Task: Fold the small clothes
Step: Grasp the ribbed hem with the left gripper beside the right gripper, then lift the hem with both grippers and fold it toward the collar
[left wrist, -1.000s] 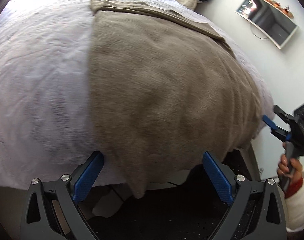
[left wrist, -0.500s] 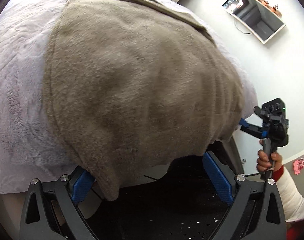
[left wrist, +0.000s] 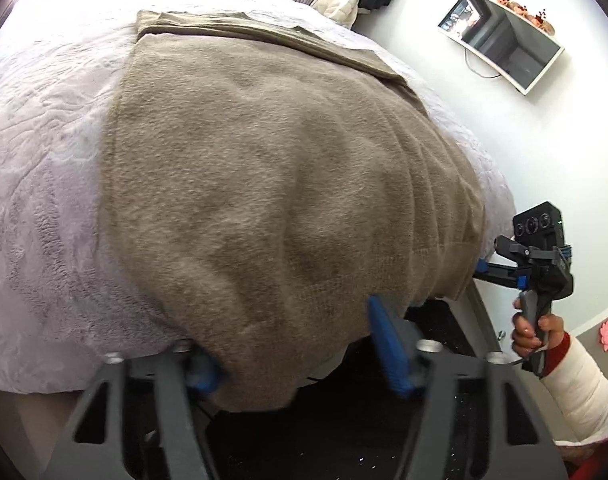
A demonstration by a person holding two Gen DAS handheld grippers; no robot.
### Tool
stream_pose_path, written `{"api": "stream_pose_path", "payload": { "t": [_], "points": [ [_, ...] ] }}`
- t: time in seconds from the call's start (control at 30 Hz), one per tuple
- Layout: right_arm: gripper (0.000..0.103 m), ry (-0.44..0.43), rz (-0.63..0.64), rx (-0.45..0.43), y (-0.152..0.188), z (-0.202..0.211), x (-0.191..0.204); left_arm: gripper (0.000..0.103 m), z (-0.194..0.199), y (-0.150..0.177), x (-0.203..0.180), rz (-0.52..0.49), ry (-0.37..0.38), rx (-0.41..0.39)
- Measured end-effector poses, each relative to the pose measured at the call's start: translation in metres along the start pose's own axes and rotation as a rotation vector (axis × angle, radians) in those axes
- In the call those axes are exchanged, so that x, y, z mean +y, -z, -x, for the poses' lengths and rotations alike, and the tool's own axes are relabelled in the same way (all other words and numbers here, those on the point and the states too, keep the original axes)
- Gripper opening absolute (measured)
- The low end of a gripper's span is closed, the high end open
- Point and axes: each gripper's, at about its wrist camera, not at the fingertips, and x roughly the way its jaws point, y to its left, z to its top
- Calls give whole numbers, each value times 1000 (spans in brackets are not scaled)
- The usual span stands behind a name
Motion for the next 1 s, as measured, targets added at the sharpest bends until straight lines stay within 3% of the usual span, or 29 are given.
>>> {"api": "stream_pose_path", "payload": {
  "t": [0.1,0.13,0.17,0.37,0.5,0.6,0.67,0.7,0.73,0.77,0.8,0.83,0.87,1.0],
  "points": [
    [45,22,-12,21,-4,-3,3,30,-9,-5,2,0,-10,22],
    [25,16,-23,22,-1,1,1,29,-10,-6,2,4,-6,26],
    [17,-4,-38,16,0,3,-2,29,-10,-6,2,7,0,24],
    [17,-95,-123,-6,7,4,-17,29,-7,0,12,28,12,29],
    [24,-109,-150,21,6,-1,-19,29,-16,2,18,55,16,77],
    [36,-96,-133,40,5,-9,-14,29,-17,2,15,52,13,78],
    [52,-93,-120,49,5,-14,-9,29,-18,3,16,55,20,77],
    [52,-79,-110,50,5,-16,-6,29,-16,3,15,50,28,71],
    [51,-61,-94,56,4,-17,-2,29,-15,2,13,46,32,64],
    [44,-54,-77,61,4,-16,2,29,-14,2,10,44,44,55],
    [33,-70,-60,61,4,-14,7,26,-11,1,9,46,62,46],
    [17,-96,-54,59,4,-13,13,19,-6,-1,7,55,85,35],
    [17,-114,-48,50,3,-10,19,14,-3,-4,6,68,108,27],
    [17,-192,-16,-4,-8,5,46,14,24,-23,6,120,206,-49]
  ]
}}
